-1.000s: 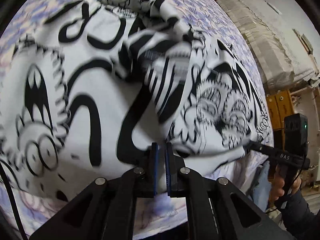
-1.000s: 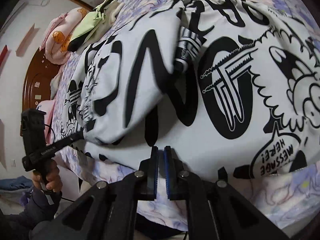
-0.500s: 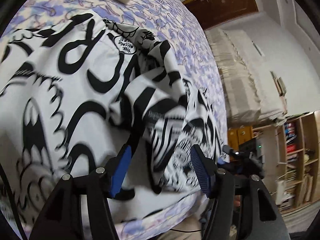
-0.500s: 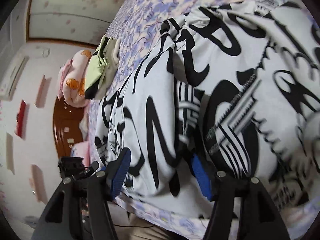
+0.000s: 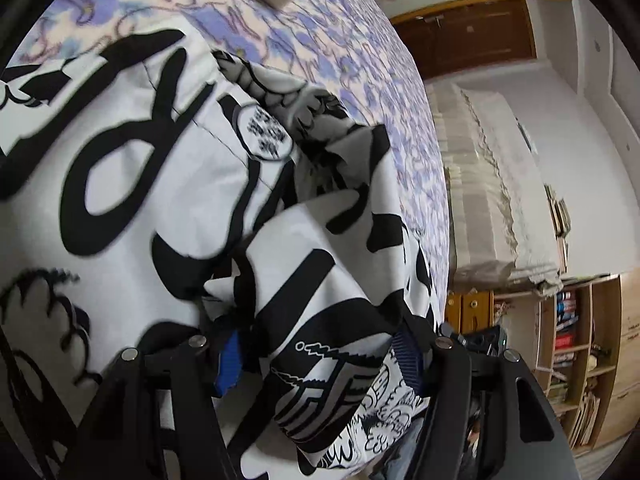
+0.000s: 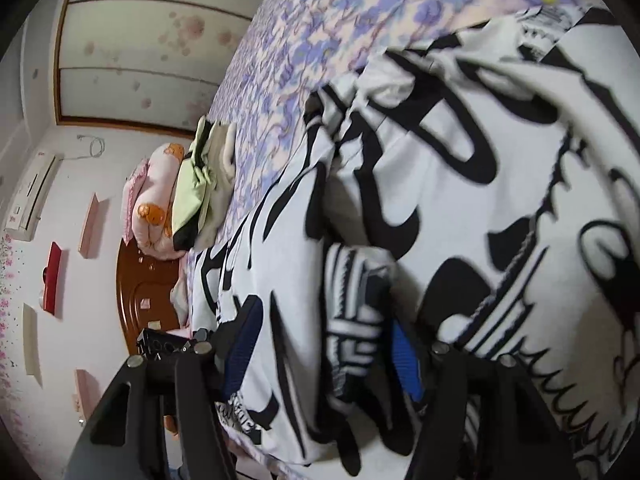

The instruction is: Fold large clothes

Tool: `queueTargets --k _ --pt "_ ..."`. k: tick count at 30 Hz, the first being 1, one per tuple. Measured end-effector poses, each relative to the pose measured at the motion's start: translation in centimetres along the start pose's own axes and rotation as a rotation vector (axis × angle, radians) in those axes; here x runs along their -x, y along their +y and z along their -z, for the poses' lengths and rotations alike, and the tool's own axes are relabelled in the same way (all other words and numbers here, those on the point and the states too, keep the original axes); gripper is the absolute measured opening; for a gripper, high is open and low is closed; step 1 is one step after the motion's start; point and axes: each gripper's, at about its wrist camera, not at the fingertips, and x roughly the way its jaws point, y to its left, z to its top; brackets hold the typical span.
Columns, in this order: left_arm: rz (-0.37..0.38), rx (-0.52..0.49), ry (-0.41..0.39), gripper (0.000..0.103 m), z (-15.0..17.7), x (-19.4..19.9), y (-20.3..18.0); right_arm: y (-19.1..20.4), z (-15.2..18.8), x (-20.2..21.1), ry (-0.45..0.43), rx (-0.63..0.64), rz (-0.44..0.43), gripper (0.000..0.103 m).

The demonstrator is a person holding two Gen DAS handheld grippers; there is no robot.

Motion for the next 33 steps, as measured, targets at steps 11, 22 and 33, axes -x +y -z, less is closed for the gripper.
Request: queueTargets --k 11,22,33 --pt "-0.096 -0.042 -0.098 0.061 -0.7 0.9 -0.9 1.2 0.1 -0.8 -0.001 0.068 0.059 0.036" --pt "-0.356 -0.279 -0.225 0.008 -0.3 0.7 -5.4 3.8 1.1 -1.0 -0.026 0.259 0.233 0.008" --pt "-0.52 -0.394 -0.124 0.007 8.1 -1.0 -5.0 6.1 2.1 0.0 -0.016 0.503 0.474 0.005"
